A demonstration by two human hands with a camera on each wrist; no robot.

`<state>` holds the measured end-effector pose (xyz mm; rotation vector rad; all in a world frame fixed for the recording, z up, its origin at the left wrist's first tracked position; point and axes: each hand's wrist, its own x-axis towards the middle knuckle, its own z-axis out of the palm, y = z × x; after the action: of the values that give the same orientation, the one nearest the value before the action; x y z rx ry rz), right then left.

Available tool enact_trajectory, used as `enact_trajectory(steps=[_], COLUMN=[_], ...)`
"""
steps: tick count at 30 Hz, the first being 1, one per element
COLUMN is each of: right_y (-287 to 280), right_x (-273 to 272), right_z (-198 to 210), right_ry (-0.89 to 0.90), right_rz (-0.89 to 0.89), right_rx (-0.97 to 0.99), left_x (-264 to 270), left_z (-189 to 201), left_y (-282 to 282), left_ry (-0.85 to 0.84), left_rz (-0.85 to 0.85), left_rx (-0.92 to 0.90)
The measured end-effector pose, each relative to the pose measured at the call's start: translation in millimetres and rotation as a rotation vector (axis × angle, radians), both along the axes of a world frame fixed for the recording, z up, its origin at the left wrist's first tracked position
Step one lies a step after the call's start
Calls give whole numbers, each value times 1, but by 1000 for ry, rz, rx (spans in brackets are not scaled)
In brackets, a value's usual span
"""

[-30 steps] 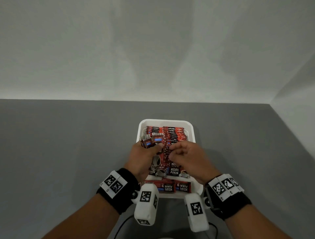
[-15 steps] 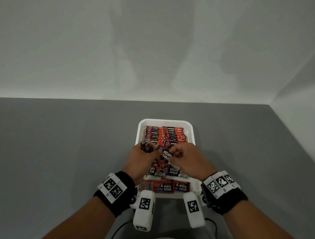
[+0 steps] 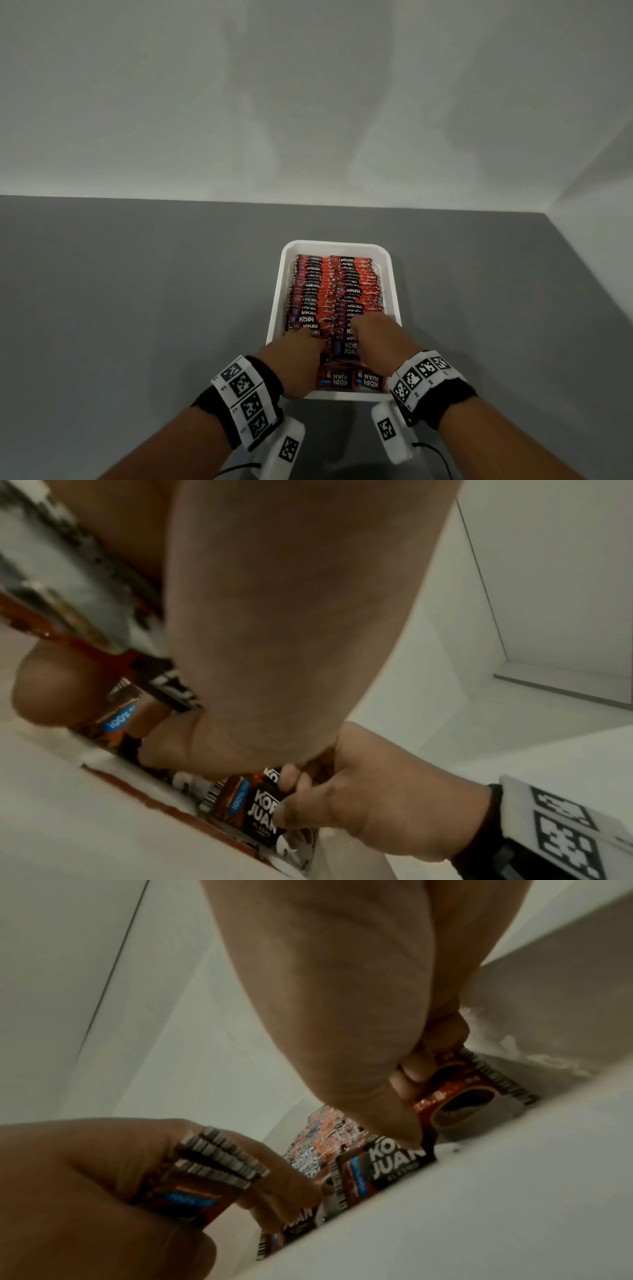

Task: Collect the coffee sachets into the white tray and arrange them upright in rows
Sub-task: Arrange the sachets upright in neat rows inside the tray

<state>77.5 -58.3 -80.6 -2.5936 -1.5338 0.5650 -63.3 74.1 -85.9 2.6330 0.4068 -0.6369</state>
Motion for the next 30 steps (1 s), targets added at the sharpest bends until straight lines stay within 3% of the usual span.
enact_trajectory(steps=[4,7,14,23,27,30], right_y=[-8,-19,-27,-25,-26,-24], right_x=[-5,-13,-24,-23,-19,-14], right_z=[2,-2,-14,-18,-11,5], right_ry=[71,144,10,30,228,324], right_rz=[-32,26,126,105,12,-100], right_rx=[86,-7,-50,-14,71,227], left_x=[-1,-3,-5,-5,-5,1], left_z=[0,6,9,9,20,38], left_y=[-6,-10,-15,-11,1,11], left_ry=[71,122,130,131,-50,-202], left_rz=[-8,-17,-16,9,136,494], left_rx=[58,82,107,53,-208,-631])
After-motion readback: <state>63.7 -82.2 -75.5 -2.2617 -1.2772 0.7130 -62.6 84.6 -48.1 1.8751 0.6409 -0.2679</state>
